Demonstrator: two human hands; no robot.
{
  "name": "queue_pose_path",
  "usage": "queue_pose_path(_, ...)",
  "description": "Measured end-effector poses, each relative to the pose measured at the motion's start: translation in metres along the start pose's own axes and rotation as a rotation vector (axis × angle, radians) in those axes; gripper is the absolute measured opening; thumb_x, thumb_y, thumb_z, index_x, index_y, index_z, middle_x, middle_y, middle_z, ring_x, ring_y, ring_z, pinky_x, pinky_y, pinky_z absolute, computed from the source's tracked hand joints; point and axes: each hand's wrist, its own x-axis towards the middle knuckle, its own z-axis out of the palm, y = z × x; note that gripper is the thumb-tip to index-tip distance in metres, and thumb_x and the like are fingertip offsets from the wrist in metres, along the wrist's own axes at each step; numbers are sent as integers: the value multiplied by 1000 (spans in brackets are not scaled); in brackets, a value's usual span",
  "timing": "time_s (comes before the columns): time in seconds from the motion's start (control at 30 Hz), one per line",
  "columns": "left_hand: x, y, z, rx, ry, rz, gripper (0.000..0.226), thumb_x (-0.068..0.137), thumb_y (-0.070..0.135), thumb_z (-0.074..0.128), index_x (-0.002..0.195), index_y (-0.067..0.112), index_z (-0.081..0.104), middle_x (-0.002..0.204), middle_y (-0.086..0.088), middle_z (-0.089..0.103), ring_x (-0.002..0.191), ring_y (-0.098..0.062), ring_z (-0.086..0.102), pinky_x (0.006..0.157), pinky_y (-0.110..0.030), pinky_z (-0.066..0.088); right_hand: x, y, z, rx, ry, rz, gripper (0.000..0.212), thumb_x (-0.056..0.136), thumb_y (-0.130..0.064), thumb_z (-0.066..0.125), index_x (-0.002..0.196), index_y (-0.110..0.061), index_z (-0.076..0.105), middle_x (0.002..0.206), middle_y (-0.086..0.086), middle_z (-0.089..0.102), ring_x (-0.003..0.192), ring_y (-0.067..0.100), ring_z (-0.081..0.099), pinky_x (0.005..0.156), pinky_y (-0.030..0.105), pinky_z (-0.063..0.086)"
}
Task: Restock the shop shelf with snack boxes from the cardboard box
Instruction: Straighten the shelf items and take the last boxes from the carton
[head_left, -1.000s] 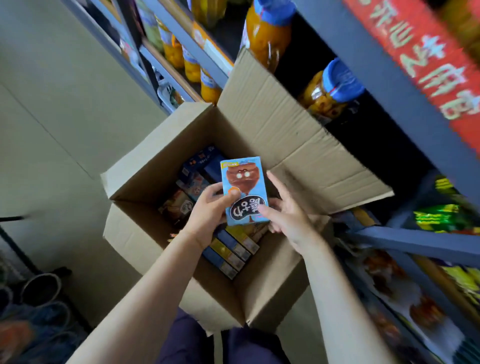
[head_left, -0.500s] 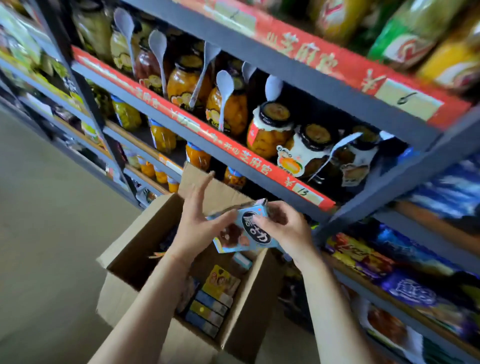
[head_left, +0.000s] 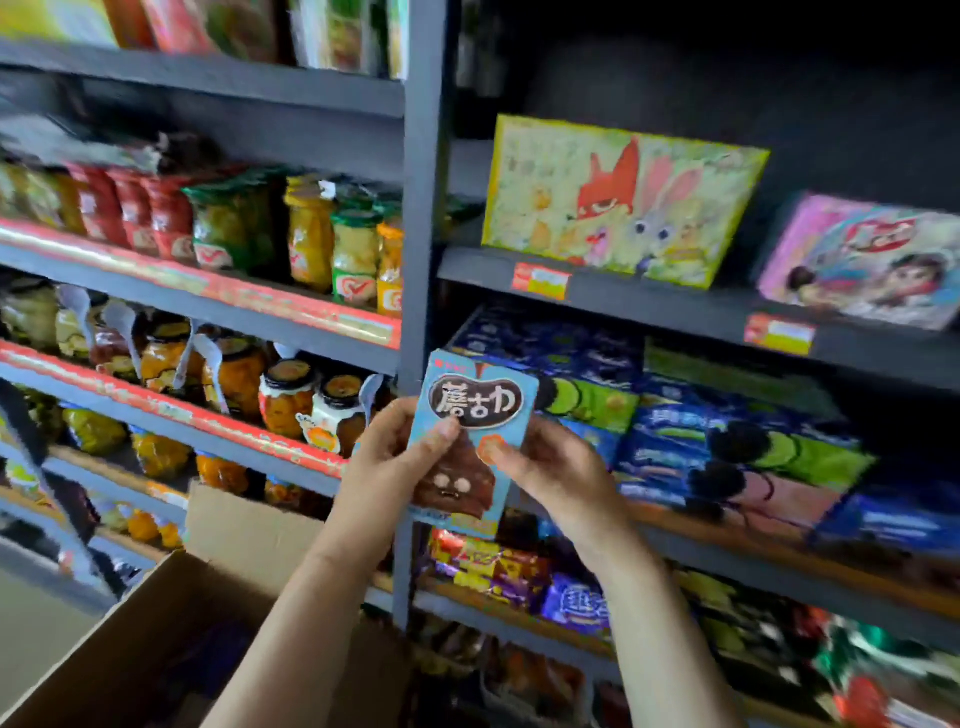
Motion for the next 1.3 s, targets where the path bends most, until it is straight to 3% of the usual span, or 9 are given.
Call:
queue_pose_path(0.17,-2,41,85,-52,-61,191,35,87,26,69,113,5,61,108,-17,72,100,-36,70,79,-42,61,-21,-48,-68,-127,87,-192,19,78,-33,77,97,-34,73,99,-8,75,92,10,69,84,32,55)
queue_pose_path(0.53,9,93,174,24,-300,372,29,91,1,61,120,0,61,102,-4,76,92,-16,73,75,-22,56,-43,-118,-154,-112,310,-392,20,89,-25,72,108,-24,67,102,-8,74,85,7,68,64,22,49)
queue_pose_path(0.7,14,93,185,-55,-351,255,32,87,25,63,114,9,66,102,-10,75,92,-26,73,82,-38,57,-47,-134,-159,-43,281,-435,18,85,-24,72,100,-16,67,85,-9,73,71,0,65,62,11,45)
queue_pose_path(0.83,14,97,190,-78,-350,235,32,94,21,59,124,12,61,105,-8,73,93,-25,71,81,-39,59,-45,-138,-155,-74,309,-496,16,83,-25,74,95,-20,66,78,-10,70,64,0,62,54,13,44)
queue_pose_path(0.9,12,101,192,-24,-353,294,34,98,17,58,132,20,55,103,-5,71,89,-25,72,77,-40,59,-42,-136,-151,-123,363,-519,22,80,-26,79,97,-23,65,81,-8,71,68,8,65,55,17,47)
queue_pose_path(1.0,8,106,193,1,-455,290,51,89,36,72,136,32,51,116,-3,70,101,-25,71,78,-36,59,-40,-133,-144,-135,319,-504,33,77,-35,79,104,-26,63,91,-4,72,78,16,69,58,23,51)
queue_pose_path(1.13,7,107,194,-28,-524,212,64,70,47,78,124,17,60,100,-5,71,88,-23,68,71,-31,56,-44,-133,-144,12,154,-470,32,92,-35,63,119,-21,66,90,13,68,73,24,66,58,34,55)
queue_pose_path(1.2,6,107,193,-189,-555,92,49,81,53,68,116,19,69,106,-8,72,90,-23,69,68,-32,58,-47,-133,-149,-83,215,-495,32,94,-38,58,121,-23,68,100,0,70,86,15,66,68,30,54)
queue_pose_path(1.3,6,104,193,-434,-583,-59,53,90,59,51,120,20,72,120,-12,69,95,-25,71,63,-32,60,-47,-132,-156,-200,365,-467,34,93,-33,66,127,-32,60,112,-7,63,100,3,61,83,21,53)
